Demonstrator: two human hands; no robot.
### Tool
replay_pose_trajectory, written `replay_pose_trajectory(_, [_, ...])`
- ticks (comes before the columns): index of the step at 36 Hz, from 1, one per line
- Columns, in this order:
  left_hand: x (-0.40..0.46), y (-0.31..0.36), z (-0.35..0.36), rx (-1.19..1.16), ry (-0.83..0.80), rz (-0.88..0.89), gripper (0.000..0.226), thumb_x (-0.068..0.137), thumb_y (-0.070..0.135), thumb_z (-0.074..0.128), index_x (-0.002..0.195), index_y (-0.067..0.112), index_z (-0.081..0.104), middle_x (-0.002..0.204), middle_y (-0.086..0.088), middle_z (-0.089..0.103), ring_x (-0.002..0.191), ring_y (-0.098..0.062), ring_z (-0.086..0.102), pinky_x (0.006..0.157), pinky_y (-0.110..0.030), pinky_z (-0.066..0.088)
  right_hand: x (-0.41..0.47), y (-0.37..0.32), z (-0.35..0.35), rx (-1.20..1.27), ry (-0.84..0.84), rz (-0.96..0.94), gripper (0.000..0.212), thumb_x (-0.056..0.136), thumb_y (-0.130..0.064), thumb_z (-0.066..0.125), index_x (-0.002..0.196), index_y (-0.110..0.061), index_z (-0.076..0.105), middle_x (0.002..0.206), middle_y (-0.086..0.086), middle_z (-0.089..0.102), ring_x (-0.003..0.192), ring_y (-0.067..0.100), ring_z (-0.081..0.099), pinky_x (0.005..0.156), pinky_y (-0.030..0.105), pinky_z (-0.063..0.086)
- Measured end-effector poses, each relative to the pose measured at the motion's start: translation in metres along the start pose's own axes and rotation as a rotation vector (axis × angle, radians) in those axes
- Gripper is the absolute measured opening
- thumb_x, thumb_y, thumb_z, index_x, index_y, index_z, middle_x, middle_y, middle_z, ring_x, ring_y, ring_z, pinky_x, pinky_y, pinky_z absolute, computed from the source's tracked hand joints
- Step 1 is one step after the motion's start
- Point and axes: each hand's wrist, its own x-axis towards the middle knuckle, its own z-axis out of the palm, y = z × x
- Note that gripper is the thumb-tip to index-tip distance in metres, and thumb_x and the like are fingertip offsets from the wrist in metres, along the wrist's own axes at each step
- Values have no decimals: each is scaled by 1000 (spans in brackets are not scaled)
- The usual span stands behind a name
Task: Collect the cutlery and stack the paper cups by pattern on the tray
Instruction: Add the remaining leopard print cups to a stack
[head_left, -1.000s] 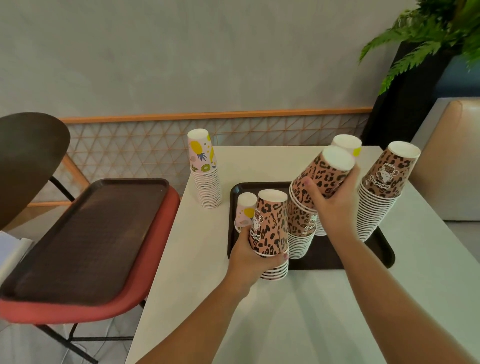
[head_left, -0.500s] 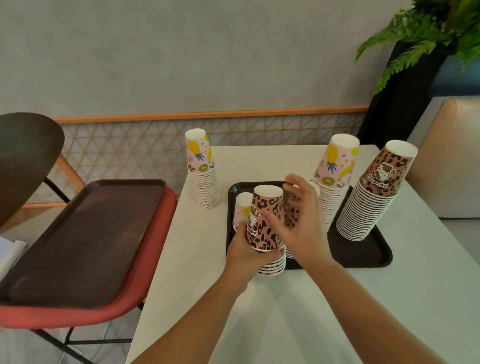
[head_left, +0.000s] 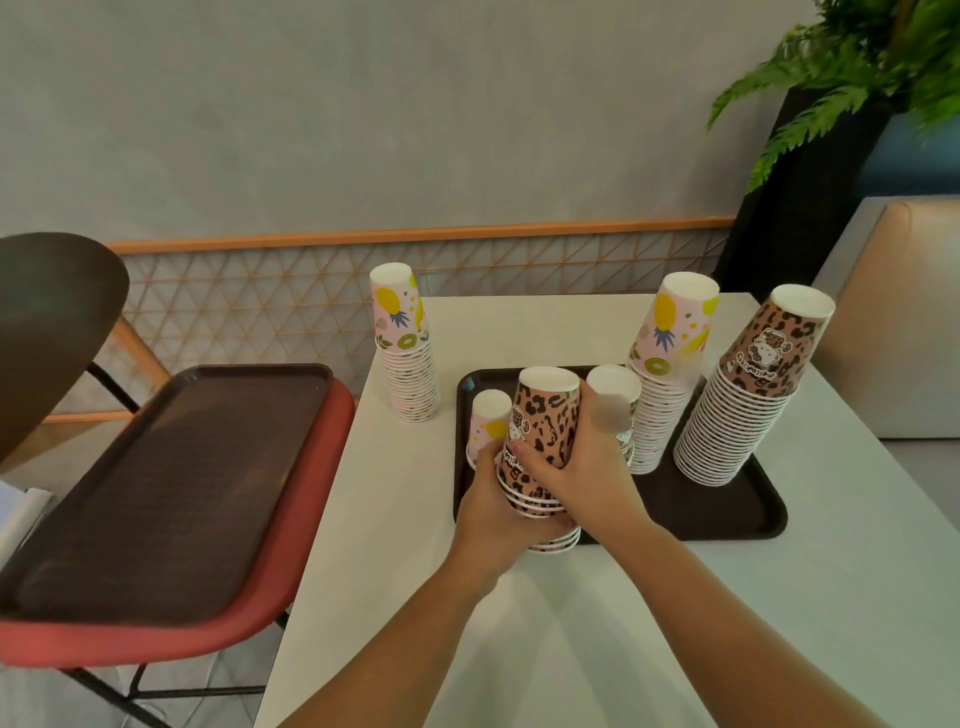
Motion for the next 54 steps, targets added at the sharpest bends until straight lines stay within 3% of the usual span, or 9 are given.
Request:
replay_pose_trajectory(4, [0, -2, 0, -4, -7, -3, 92, 49, 16, 90, 125, 35, 41, 115, 16, 60, 108, -5, 57, 95, -35, 50, 3, -5, -5, 36, 44, -15, 79, 76, -41, 71, 137, -19, 25, 123, 0, 56, 110, 16, 57, 88, 35, 52])
replay_pose_trajectory(8, [-2, -5, 2, 21, -2, -16, 96, 40, 31, 90, 122, 39, 40, 114, 16, 59, 109, -6, 57, 94, -36, 51, 10, -15, -17, 110, 128, -58, 76, 75, -37, 71, 136, -18, 29, 120, -8, 52, 108, 5, 53, 81, 7, 43])
replay_pose_trajectory(19, [-2, -5, 0, 30, 25, -41, 83, 52, 17, 90, 117, 36, 42, 113, 14, 59, 109, -8, 55, 93, -31, 50, 40, -24, -64, 94, 532, -155, 84, 78, -41, 69, 139, -9, 21, 134, 9, 43, 124, 18, 46, 103, 41, 43])
replay_pose_trajectory(24, [-2, -2, 0, 26, 39, -47, 81, 53, 17, 90, 114, 38, 41, 109, 19, 56, 105, -4, 54, 88, -26, 49, 42, 0, -57, 27, 463, -71, 87, 73, -52, 68, 139, -24, 18, 138, 5, 41, 128, 21, 42, 104, 49, 40])
replay_pose_trajectory(28, [-2, 0, 0, 17, 42, -36, 81, 53, 16, 90, 112, 39, 40, 105, 22, 55, 100, 1, 54, 81, -18, 46, 33, 12, -47, 24, 360, -2, 92, 75, -30, 75, 144, -17, 15, 142, 4, 40, 129, 18, 41, 104, 33, 38])
replay_pose_trajectory(35, [1, -1, -2, 7, 65, -26, 83, 52, 17, 90, 118, 32, 42, 109, 18, 56, 103, -2, 54, 83, -20, 47, 20, 12, -39, -122, 455, -144, 81, 75, -42, 72, 139, -20, 26, 137, -1, 39, 125, 12, 35, 108, 49, 32])
replay_pose_trajectory(41, [4, -3, -2, -39, 97, -16, 84, 51, 17, 91, 122, 27, 47, 112, 10, 62, 106, -7, 59, 91, -30, 51, 9, -7, -25, -44, 113, -298, 74, 79, -48, 65, 138, -24, 29, 130, -11, 45, 122, -1, 42, 100, 8, 33])
replay_pose_trajectory(46, [5, -2, -4, -33, 99, 21, 78, 53, 19, 89, 118, 34, 49, 110, 15, 63, 103, -3, 60, 93, -33, 51, 7, -2, -5, -96, -128, -92, 95, 69, -53, 71, 143, -27, 18, 138, -4, 46, 125, 11, 46, 103, 33, 41])
replay_pose_trajectory(54, [4, 0, -5, -47, -3, 33, 89, 53, 7, 89, 123, 36, 42, 111, 19, 60, 101, 4, 58, 85, -22, 52, 5, -1, 1, -61, -90, -17, 88, 68, -45, 76, 137, -23, 26, 124, -3, 56, 113, 15, 56, 93, 32, 48])
